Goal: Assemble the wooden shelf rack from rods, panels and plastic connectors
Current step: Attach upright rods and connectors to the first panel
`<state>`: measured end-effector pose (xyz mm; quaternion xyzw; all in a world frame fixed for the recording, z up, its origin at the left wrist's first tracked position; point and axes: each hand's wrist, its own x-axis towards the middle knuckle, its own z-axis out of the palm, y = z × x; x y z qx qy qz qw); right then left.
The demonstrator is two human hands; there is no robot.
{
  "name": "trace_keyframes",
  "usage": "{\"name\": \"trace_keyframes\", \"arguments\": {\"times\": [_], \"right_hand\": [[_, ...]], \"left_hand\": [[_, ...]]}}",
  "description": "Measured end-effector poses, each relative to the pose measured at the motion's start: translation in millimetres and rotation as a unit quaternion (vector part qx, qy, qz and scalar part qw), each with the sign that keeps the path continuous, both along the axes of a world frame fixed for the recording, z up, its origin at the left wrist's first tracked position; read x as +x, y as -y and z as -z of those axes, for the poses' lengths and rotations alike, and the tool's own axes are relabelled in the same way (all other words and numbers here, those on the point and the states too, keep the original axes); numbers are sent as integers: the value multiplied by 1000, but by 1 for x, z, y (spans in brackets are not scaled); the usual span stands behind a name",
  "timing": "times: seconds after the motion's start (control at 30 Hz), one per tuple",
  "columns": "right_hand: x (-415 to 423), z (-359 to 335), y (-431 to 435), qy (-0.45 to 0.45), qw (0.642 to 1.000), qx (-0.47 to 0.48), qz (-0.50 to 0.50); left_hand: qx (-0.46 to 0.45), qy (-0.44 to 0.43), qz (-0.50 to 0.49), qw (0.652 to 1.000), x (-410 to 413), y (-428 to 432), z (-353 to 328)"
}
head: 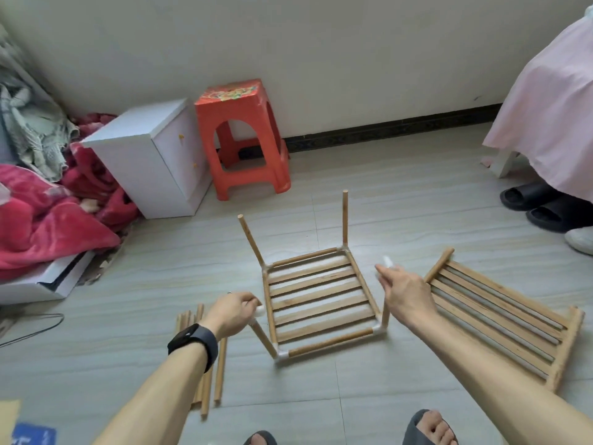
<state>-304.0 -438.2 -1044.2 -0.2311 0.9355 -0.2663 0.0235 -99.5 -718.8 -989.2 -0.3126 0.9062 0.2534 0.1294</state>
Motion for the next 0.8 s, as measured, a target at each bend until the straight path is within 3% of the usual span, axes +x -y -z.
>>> {"name": "trace_keyframes", "arguments": {"times": [0.1, 0.23, 0.3, 0.33, 0.4, 0.47, 0.53, 0.6, 0.67, 0.73, 0.8], "right_hand": [[-32, -10, 18, 12, 998, 16, 51], [-21, -21, 38, 41, 994, -78, 69], [5, -24, 42, 73, 989, -125, 29], [23, -25, 41, 88, 986, -140, -2], [58, -26, 35, 82, 986, -132, -65], [83, -15, 29, 28, 992, -63, -103], [85, -1, 26, -21, 994, 3, -106], [72, 10, 27, -29, 993, 37, -106], [52, 16, 32, -34, 993, 49, -102], [29, 18, 36, -41, 994, 49, -89], [6, 13, 41, -41, 993, 63, -89]], "left_hand": [[86, -27, 11, 996, 0, -18, -10], [233, -4, 58, 971, -12, -40, -16], [255, -48, 53, 964, -18, -37, -14], [213, -88, 27, 973, -20, -30, -12], [13, -119, -36, 992, -18, -10, -5], [-193, -40, -39, 980, -4, 11, 4], [-252, 76, -38, 964, 13, 23, 14], [-212, 146, -49, 965, 28, 26, 24], [-113, 154, -62, 980, 37, 19, 30], [-8, 105, -104, 989, 37, 3, 31], [141, 20, -175, 974, 30, -18, 29]]}}
